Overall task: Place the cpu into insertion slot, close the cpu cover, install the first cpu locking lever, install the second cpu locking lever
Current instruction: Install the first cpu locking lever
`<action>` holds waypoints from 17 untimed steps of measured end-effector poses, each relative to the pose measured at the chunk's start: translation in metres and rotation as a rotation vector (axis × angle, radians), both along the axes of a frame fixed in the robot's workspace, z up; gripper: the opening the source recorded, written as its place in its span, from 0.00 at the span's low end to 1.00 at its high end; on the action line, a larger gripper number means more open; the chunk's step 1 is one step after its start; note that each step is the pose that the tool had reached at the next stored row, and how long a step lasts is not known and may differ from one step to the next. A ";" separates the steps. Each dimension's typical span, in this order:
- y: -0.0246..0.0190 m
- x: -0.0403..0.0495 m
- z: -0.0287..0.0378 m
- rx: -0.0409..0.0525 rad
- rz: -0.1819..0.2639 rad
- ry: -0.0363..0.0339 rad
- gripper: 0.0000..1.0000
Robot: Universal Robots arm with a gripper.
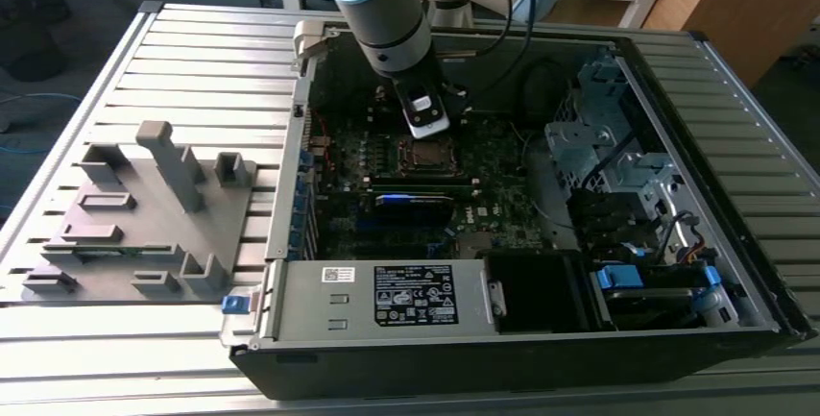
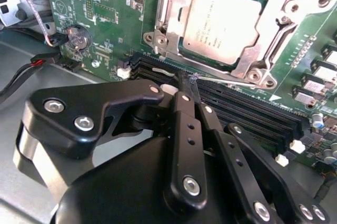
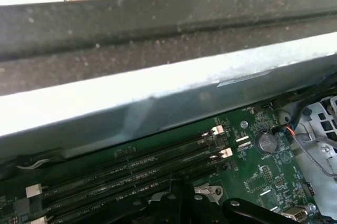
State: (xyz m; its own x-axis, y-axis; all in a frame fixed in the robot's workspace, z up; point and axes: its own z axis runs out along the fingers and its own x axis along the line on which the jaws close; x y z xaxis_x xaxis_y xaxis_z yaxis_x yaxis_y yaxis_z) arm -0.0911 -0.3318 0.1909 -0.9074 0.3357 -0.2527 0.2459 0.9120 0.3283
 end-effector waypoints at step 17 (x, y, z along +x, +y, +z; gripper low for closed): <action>0.0001 -0.0001 -0.0063 -0.0053 0.000 -0.0001 0.11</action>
